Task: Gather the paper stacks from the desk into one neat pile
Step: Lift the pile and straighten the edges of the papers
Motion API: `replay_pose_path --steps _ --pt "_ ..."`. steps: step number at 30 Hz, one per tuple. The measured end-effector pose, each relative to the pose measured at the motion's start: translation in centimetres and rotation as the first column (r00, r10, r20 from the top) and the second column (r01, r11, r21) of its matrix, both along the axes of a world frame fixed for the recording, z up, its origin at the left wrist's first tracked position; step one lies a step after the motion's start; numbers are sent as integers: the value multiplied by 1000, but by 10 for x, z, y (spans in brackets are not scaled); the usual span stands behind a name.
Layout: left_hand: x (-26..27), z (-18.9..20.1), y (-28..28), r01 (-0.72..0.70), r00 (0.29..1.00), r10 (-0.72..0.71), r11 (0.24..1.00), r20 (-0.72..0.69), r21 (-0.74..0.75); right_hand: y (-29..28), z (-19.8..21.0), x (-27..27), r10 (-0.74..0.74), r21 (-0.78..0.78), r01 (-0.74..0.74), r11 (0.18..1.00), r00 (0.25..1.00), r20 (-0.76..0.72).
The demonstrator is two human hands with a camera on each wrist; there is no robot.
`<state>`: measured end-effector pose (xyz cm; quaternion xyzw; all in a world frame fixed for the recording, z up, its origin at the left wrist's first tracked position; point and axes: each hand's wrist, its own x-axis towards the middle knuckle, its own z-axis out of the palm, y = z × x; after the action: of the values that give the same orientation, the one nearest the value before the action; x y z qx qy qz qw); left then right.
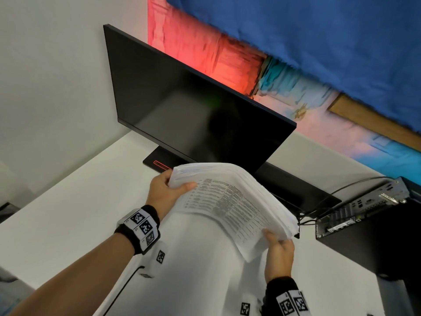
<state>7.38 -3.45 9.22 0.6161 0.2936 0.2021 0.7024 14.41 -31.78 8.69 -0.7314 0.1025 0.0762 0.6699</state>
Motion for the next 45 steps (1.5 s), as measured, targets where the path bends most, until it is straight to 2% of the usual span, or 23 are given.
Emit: replay_pose_path --steps 2,5,9,12,14,16,18,21,23,26,29,33,35,39,42,45 --pt "-1 4 2 -26 999 26 999 38 22 -4 0 1 21 9 -21 1000 999 39" --pt "-2 8 5 -31 999 29 995 14 95 -6 -5 0 57 -23 -55 998 993 99" --pt "5 7 8 -130 991 130 982 5 137 -4 -9 -2 54 -55 -44 998 982 181" --pt "12 7 10 -170 985 169 978 15 122 1 -3 -2 122 -221 -45 974 930 346" --pt "15 9 10 -148 989 148 984 9 99 3 -1 2 206 -375 -28 927 872 444" --pt "18 10 11 -121 993 122 988 -4 92 3 -1 4 313 -499 -46 865 826 468" --pt "20 13 12 -111 994 113 990 -8 87 -1 -3 7 332 -545 -51 837 839 430" --pt "19 10 19 11 1000 -10 1000 -14 27 -8 -2 17 197 -401 -66 914 935 296" --pt "12 -1 28 156 985 -155 988 -69 -2 -11 2 26 184 -290 -129 948 968 171" --pt "0 -18 33 299 935 -306 952 -180 -69 -11 6 30 189 -228 -181 957 982 14" --pt "-6 -22 31 331 925 -343 938 -162 -101 -10 5 32 188 -188 -195 962 981 -56" --pt "-9 -18 30 473 865 -467 881 -182 -12 -11 3 33 83 -61 -91 994 988 -128" --pt "-6 -14 29 454 875 -431 889 -221 62 -11 0 34 77 -30 -82 996 987 -145" --pt "9 -17 23 178 971 -173 984 -162 19 -2 -8 30 89 -136 -111 984 983 -159" --pt "17 -11 10 127 987 -129 991 -98 -29 4 -6 28 -20 -103 6 995 991 -130" --pt "18 -8 6 102 992 -104 994 -69 -32 3 -5 23 -168 -5 168 986 979 -114"
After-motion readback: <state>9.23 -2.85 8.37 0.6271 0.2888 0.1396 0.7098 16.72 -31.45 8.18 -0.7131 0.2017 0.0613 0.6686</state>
